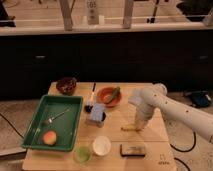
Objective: Place banana in table surface
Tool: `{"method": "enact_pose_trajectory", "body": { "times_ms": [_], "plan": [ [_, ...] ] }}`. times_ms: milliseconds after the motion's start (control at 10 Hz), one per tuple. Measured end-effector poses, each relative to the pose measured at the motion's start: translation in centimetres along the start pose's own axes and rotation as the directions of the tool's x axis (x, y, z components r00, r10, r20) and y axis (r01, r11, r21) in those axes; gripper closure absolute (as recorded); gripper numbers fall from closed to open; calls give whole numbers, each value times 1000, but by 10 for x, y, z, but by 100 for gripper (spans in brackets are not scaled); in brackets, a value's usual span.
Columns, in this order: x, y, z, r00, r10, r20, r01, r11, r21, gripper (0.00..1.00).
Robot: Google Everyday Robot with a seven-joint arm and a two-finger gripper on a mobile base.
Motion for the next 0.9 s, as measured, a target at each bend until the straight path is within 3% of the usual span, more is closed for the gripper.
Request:
{"method": "enact_pose_trajectory", "body": {
  "times_ms": [400,900],
  "plan": [
    [1,-8,-17,1000,-9,-3,9,999,34,100],
    [2,-17,-72,999,-48,10,47,995,87,100]
  ]
}}
